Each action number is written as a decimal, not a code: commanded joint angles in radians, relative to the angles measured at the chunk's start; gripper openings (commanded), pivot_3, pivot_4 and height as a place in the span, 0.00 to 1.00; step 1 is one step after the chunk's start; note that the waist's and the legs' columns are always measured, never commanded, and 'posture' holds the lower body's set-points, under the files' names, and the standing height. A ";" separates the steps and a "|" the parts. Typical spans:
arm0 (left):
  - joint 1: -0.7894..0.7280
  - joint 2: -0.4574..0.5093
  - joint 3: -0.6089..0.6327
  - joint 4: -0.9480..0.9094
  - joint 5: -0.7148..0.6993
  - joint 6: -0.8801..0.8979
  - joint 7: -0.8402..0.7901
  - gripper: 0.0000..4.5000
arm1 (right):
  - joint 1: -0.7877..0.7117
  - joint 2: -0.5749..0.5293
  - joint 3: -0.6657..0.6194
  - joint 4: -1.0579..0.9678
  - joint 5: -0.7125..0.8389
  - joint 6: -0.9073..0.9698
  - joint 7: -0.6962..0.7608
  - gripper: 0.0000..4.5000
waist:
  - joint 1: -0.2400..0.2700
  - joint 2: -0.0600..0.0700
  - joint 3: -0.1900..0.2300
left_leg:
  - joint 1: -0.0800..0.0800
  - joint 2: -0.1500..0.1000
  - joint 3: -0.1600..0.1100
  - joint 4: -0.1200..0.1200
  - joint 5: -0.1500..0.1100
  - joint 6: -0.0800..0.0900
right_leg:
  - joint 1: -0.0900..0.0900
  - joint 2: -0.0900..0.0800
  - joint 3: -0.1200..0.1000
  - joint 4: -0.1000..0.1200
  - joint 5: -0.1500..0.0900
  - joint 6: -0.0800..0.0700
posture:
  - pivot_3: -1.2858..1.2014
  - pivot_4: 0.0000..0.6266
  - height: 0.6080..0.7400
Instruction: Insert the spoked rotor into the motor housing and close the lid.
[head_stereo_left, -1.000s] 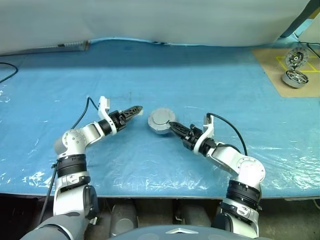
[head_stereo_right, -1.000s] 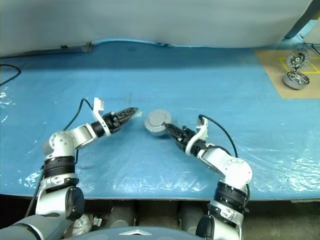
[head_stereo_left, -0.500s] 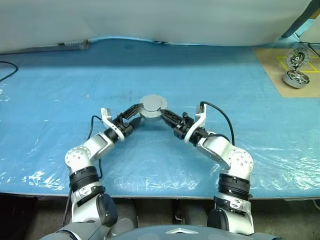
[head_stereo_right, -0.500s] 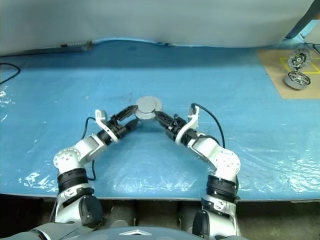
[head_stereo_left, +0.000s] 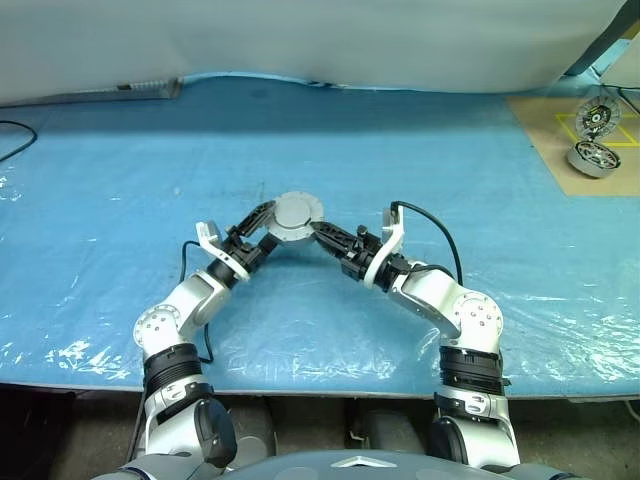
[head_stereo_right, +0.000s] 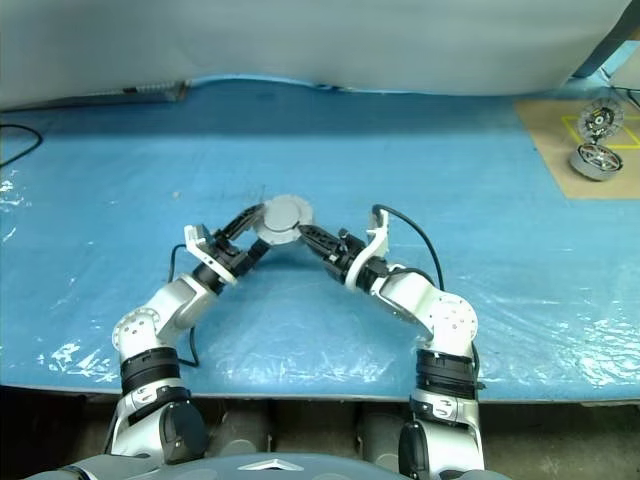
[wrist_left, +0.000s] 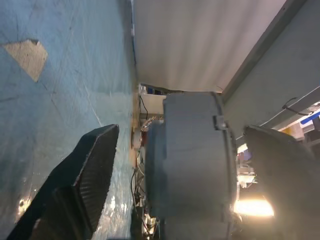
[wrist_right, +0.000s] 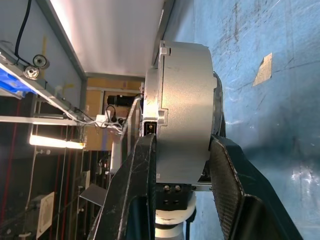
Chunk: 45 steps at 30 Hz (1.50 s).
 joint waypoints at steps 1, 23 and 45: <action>0.000 0.029 -0.031 0.026 -0.018 0.001 -0.045 0.66 | -0.012 0.003 0.021 -0.038 0.087 -0.016 0.018 0.25 | 0.000 0.000 0.000 | 0.000 0.000 0.000 0.000 0.000 0.000 | 0.000 0.000 0.000 0.000 0.000 0.000 | 0.52 0.24 1.00; -0.008 0.069 -0.050 0.007 -0.071 -0.119 -0.021 0.53 | 0.009 -0.081 0.061 -0.052 -0.068 -0.122 0.089 0.42 | 0.005 0.000 0.000 | -0.001 0.000 -0.001 0.009 0.000 0.000 | 0.000 -0.001 0.000 0.006 0.001 0.001 | 0.52 0.24 1.00; -0.627 0.216 -0.074 0.863 0.447 -0.722 -0.155 0.53 | 0.150 -0.426 0.536 -0.201 -1.177 -0.643 0.434 1.00 | 0.022 -0.009 0.005 | -0.006 -0.005 -0.009 0.019 0.000 0.000 | 0.000 -0.003 -0.001 0.006 0.005 0.007 | 0.52 0.24 1.00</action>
